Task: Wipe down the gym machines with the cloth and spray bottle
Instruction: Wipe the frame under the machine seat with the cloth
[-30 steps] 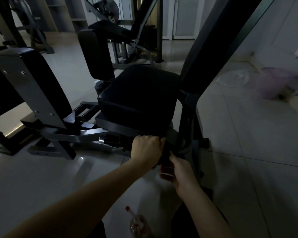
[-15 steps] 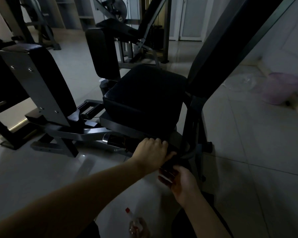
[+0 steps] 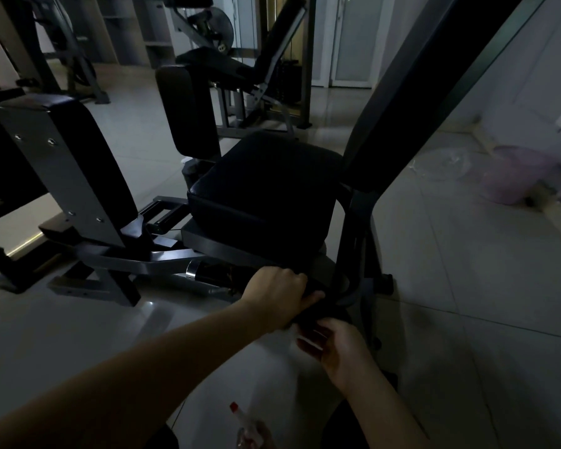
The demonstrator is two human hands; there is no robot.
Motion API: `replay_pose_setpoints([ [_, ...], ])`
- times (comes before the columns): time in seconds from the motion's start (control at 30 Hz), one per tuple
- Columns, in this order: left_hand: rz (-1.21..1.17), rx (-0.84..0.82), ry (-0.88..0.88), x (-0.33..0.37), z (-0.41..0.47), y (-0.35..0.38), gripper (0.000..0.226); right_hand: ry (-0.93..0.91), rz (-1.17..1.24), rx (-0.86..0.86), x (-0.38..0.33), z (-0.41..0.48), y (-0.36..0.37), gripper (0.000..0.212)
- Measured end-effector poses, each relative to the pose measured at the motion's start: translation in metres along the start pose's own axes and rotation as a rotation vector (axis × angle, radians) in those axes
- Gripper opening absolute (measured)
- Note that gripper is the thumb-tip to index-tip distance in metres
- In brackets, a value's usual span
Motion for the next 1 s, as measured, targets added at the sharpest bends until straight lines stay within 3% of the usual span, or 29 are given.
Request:
replay_pose_setpoints([
  [0.23,-0.147,0.163,-0.134,-0.011,0.004,-0.001,0.055,0.003,0.166,-0.098,0.004,0.005,0.021,0.035],
  [0.4,-0.047,0.218,0.086,0.002,-0.026,0.004,0.042,0.063,0.108,-0.099,0.013,-0.002,0.03,0.034],
  [0.47,0.054,0.209,0.167,-0.001,-0.042,0.018,0.057,0.057,0.043,-0.053,0.015,-0.005,0.023,0.029],
  [0.57,0.147,0.317,0.097,-0.026,-0.066,0.024,0.07,-0.02,0.02,-0.048,0.011,-0.008,0.013,0.034],
  [0.73,0.086,0.41,0.042,-0.027,-0.068,0.011,0.055,-0.024,0.171,-0.074,0.019,-0.013,0.01,0.033],
  [0.83,0.045,0.34,0.038,-0.009,-0.044,0.001,0.045,-0.057,0.244,-0.08,0.011,-0.015,0.009,0.034],
  [1.0,0.017,0.157,-0.077,0.003,-0.012,-0.005,0.054,-0.079,0.138,-0.117,-0.001,-0.009,0.015,0.026],
])
Point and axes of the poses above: each hand's wrist, its own z-axis towards the middle knuckle, its own y-axis out of the palm, x = y × z, the point moved 9 cm from there along z, towards the middle knuckle, and after that the axes turned 8 degrees about -x, right-handed, at the moved point
